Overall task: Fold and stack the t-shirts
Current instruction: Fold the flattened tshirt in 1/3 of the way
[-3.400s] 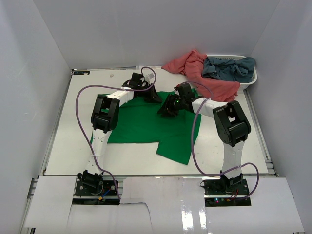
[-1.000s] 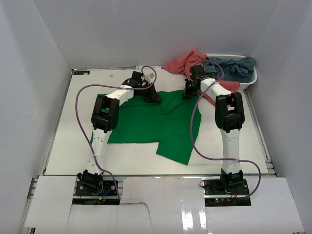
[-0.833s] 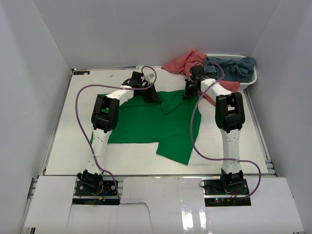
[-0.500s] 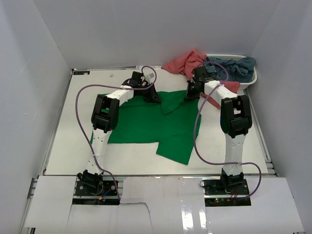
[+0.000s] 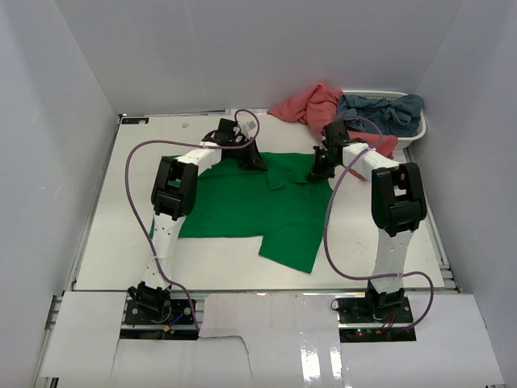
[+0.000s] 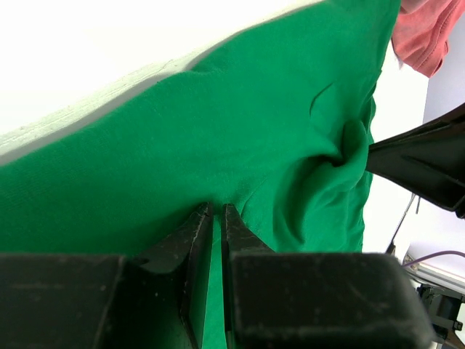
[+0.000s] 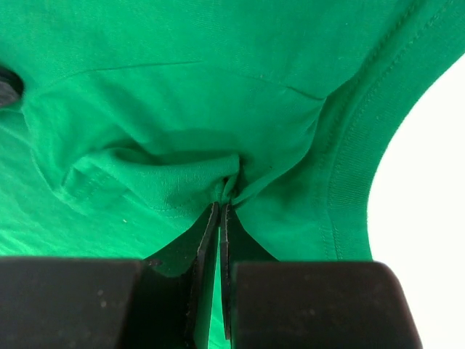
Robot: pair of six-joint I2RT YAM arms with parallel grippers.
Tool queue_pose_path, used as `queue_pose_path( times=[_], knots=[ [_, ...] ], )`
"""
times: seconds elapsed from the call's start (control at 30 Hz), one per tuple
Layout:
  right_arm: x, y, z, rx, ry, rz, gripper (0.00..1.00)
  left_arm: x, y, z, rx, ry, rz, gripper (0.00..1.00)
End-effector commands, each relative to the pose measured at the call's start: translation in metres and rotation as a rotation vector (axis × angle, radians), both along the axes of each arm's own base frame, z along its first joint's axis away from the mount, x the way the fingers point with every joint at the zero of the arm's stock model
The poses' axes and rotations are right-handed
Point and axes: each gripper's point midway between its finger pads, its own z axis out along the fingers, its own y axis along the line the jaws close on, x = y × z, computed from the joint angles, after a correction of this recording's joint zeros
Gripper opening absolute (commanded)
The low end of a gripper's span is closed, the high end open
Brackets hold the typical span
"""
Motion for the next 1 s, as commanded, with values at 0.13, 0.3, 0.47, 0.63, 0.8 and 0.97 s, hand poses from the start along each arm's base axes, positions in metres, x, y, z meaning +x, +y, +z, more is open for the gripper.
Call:
queue_pose_path(
  times=[0.13, 0.3, 0.47, 0.63, 0.8, 0.97],
  knots=[
    [0.009, -0.001, 0.031, 0.008, -0.093, 0.015, 0.15, -0.003, -0.003, 0.015, 0.001, -0.034, -0.017, 0.22],
    [0.017, 0.003, 0.031, 0.016, -0.095, 0.024, 0.25, -0.003, -0.002, 0.017, 0.003, -0.041, -0.018, 0.22],
    [0.022, 0.006, 0.034, 0.028, -0.104, 0.027, 0.25, -0.002, -0.001, 0.018, 0.012, -0.047, -0.018, 0.22],
    [0.024, 0.007, 0.036, 0.034, -0.108, 0.023, 0.13, -0.002, -0.002, 0.017, 0.011, -0.042, -0.019, 0.22],
    [0.024, 0.008, 0.036, 0.056, -0.096, 0.017, 0.08, -0.001, -0.002, 0.018, 0.008, -0.044, -0.019, 0.22],
    [0.023, 0.009, 0.043, 0.072, -0.103, 0.017, 0.08, -0.001, -0.002, 0.019, 0.012, -0.048, -0.021, 0.22]
  ],
)
